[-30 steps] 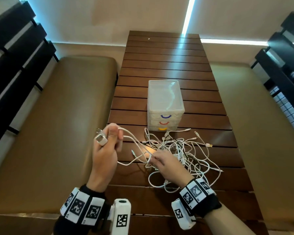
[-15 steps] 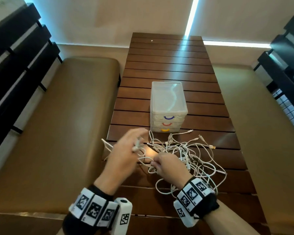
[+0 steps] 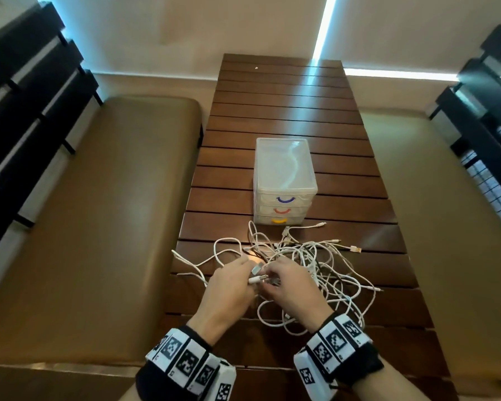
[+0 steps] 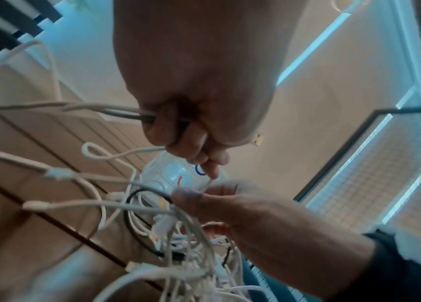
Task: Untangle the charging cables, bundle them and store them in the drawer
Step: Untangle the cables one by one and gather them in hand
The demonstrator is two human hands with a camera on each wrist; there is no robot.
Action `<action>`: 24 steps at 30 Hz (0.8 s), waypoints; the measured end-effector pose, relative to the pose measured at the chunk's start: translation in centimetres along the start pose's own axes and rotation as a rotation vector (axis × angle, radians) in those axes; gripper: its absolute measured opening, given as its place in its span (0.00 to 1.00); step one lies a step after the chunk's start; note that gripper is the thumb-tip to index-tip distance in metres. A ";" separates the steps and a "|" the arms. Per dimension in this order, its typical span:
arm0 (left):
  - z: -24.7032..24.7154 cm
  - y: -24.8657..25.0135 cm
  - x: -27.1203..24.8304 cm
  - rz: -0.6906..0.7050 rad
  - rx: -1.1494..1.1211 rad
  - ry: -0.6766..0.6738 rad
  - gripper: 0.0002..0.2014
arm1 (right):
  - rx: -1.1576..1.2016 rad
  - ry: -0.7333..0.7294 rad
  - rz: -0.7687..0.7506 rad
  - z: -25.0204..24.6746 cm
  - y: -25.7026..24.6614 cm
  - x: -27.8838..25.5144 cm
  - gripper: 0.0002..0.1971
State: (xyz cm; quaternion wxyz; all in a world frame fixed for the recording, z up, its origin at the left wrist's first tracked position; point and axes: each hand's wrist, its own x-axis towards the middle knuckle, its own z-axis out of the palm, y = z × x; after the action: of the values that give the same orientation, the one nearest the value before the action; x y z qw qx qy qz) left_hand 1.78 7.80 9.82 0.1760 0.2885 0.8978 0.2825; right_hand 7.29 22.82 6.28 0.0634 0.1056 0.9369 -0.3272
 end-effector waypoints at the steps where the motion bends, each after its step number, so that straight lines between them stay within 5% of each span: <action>1: 0.1 0.0 -0.1 0.006 -0.077 0.014 0.08 | -0.033 0.025 -0.017 -0.1 -0.3 0.1 0.09; 5: 0.0 -0.5 -0.4 -0.031 -0.213 -0.008 0.20 | -0.003 0.062 -0.103 -0.2 -1.2 -0.1 0.08; 11: 0.2 -3.1 0.0 -0.225 -0.192 0.112 0.11 | -0.014 -0.233 -0.094 -1.6 -0.8 -0.7 0.28; 17: 0.6 -3.5 -0.3 -0.239 -0.280 0.170 0.14 | -0.062 -0.097 -0.006 -0.6 -0.3 -0.8 0.28; 24: 1.0 -3.1 -1.4 -0.178 -0.212 0.062 0.10 | 0.004 0.014 -0.014 0.5 -0.9 -0.3 0.23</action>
State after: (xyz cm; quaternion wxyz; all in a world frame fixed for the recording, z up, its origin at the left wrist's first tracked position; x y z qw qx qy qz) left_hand 2.00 5.23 7.37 0.2019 0.1783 0.8899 0.3680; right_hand 7.42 21.78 6.48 0.0542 0.1013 0.9374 -0.3288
